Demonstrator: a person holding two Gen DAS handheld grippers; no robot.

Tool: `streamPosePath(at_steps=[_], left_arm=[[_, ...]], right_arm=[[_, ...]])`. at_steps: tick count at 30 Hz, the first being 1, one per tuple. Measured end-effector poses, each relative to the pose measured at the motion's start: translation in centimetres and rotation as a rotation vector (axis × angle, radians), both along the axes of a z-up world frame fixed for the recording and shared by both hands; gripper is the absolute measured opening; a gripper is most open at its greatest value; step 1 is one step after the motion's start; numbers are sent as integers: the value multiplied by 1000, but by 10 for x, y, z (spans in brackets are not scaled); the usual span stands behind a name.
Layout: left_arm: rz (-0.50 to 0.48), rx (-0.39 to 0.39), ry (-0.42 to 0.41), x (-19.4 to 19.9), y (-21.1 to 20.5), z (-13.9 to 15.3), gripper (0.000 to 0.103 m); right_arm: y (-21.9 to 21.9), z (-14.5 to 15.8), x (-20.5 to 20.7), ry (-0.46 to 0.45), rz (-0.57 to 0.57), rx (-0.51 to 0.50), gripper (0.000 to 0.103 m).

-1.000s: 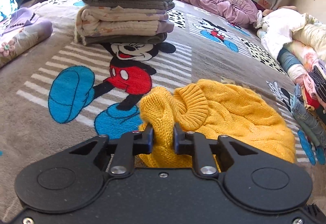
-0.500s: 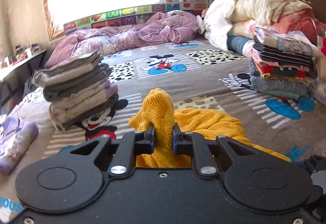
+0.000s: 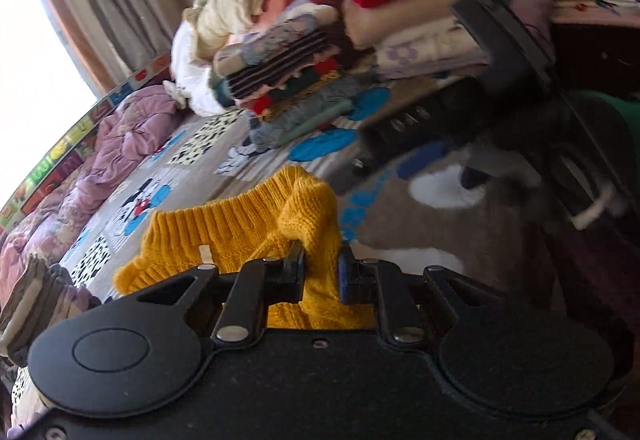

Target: Fold clothes

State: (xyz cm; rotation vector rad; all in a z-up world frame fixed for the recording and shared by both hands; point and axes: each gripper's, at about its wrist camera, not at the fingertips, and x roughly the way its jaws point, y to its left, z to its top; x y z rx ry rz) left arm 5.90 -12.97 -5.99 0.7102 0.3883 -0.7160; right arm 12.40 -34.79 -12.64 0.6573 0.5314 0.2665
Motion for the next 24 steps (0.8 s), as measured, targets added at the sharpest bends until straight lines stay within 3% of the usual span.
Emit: streamPosePath(at_steps=[5, 8, 10, 13, 16, 18, 22, 23, 24], left_arm=[[-77, 13, 113, -43, 7, -34, 12], [-120, 23, 176, -69, 10, -54, 1], [-104, 37, 189, -83, 14, -60, 1], [-24, -34, 279, -83, 31, -66, 4], [61, -203, 358, -78, 61, -54, 16], [136, -350, 383, -76, 85, -45, 32], [357, -631, 469, -51, 126, -38, 32], [409, -696, 505, -43, 133, -39, 35], [446, -762, 548, -35, 138, -42, 47]], right_arm=[[-11, 6, -17, -63, 16, 25, 103], [-13, 11, -24, -97, 33, 25, 102], [-10, 14, -27, -114, 58, 19, 97], [0, 19, -30, -132, 90, -14, 94], [11, 24, -33, -144, 119, -45, 92], [20, 28, -33, -151, 138, -70, 91], [43, 41, -28, -168, 184, -141, 90], [49, 45, -25, -172, 192, -161, 90], [54, 48, -22, -172, 197, -177, 90]])
